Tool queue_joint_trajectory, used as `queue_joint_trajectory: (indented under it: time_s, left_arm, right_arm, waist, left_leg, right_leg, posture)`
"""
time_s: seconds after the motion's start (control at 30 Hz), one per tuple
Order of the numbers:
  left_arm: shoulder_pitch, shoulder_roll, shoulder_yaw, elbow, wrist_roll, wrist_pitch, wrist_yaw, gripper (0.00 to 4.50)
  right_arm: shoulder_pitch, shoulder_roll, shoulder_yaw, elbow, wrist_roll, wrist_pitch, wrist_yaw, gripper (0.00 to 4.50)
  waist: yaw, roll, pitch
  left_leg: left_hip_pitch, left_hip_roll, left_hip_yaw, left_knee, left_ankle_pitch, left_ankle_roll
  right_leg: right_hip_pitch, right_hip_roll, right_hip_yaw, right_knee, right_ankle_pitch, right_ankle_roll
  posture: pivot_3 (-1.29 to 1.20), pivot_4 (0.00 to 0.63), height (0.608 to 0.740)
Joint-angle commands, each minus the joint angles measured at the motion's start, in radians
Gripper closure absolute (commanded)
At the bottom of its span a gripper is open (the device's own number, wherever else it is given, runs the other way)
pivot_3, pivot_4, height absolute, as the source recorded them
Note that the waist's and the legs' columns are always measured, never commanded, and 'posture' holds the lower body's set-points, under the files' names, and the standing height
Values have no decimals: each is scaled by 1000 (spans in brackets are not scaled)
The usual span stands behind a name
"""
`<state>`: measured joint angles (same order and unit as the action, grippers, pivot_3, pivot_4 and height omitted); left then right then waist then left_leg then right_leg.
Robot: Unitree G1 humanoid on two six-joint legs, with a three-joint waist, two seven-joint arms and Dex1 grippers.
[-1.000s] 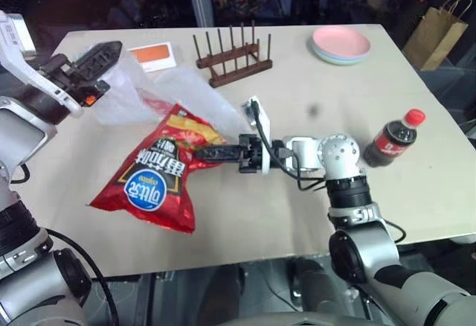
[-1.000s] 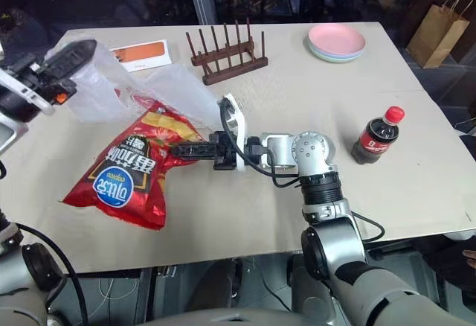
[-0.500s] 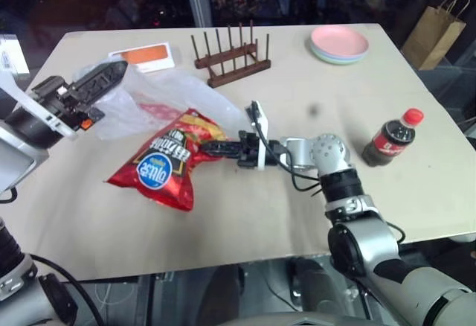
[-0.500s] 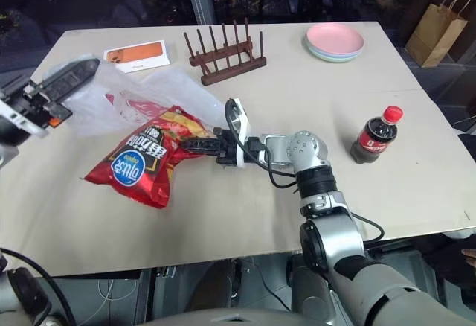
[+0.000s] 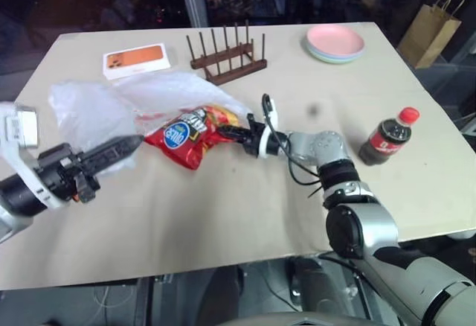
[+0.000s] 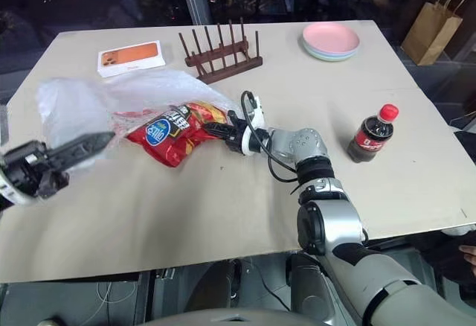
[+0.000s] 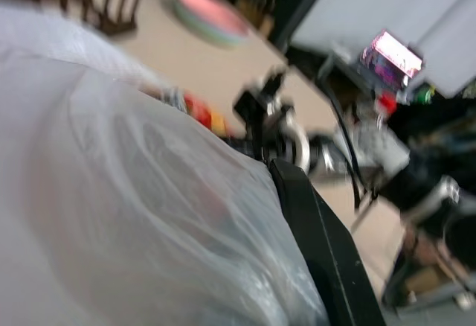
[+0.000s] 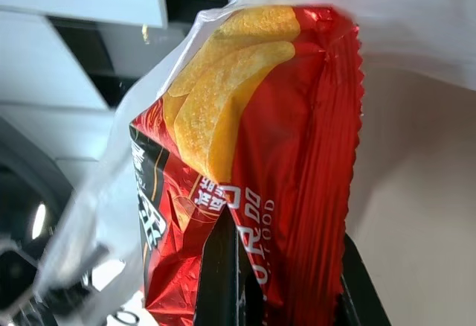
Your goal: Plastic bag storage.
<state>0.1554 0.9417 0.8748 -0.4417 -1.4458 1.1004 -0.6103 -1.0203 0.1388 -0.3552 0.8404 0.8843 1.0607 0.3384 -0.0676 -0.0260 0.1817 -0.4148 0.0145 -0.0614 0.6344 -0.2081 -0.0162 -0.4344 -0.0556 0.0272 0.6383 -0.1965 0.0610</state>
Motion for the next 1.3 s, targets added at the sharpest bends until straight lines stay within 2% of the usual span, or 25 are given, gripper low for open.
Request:
queue_joint_trajectory:
  time_s: [0.03, 0.4, 0.57, 0.83, 1.03, 1.13, 1.3]
  left_arm:
    - [51, -8, 6, -58, 44, -33, -37, 4500]
    - [114, -19, -11, -64, 101, -70, -62, 4500]
    - [89, -40, -1, -5, 78, -79, 3, 4500]
    - [-26, -1, 52, 227, -140, -35, 152, 4500]
    - [-55, 24, 51, 292, -291, -17, 231, 4500]
    - [-47, 37, 46, 300, -316, -8, 241, 4500]
    - [-40, 37, 44, 304, -311, -13, 252, 4500]
  right_arm:
    - [-56, 46, -38, -8, 25, -10, -14, 4437]
    - [-88, 43, -94, -14, 52, 29, -30, 4437]
    - [-106, 40, -107, -12, 59, 33, -21, 4437]
    - [-140, 20, -112, -6, 49, 30, -3, 4437]
    - [-173, 24, -106, 20, 14, -41, -21, 4437]
    - [-183, 35, -101, 37, 0, -75, -22, 4437]
    - [-226, 36, -170, 72, 49, -102, -42, 4437]
  waist:
    - [-2, 0, 0]
    - [-3, 1, 1]
    - [-2, 1, 1]
    - [-3, 1, 1]
    - [-3, 1, 1]
    - [-2, 1, 1]
    - [-3, 1, 1]
  left_leg:
    - [0, 0, 0, 0, 0, 0]
    - [0, 2, 1, 0, 0, 0]
    - [0, 3, 1, 0, 0, 0]
    - [0, 4, 1, -1, 0, 0]
    - [0, 5, 1, -1, 0, 0]
    - [0, 5, 1, -1, 0, 0]
    - [0, 5, 1, -1, 0, 0]
  right_leg:
    - [0, 0, 0, 0, 0, 0]
    - [0, 2, 0, -1, -2, -4]
    - [0, 2, 0, -1, -2, -4]
    - [-1, 4, 0, -1, -2, -4]
    - [-1, 4, 0, -1, 0, -1]
    - [-1, 4, 0, -1, 0, -1]
    - [-1, 4, 0, -1, 0, -1]
  posture:
    - [0, 150, 740]
    - [0, 150, 740]
    - [0, 150, 740]
    - [0, 150, 740]
    - [0, 150, 740]
    - [0, 150, 740]
    - [0, 150, 740]
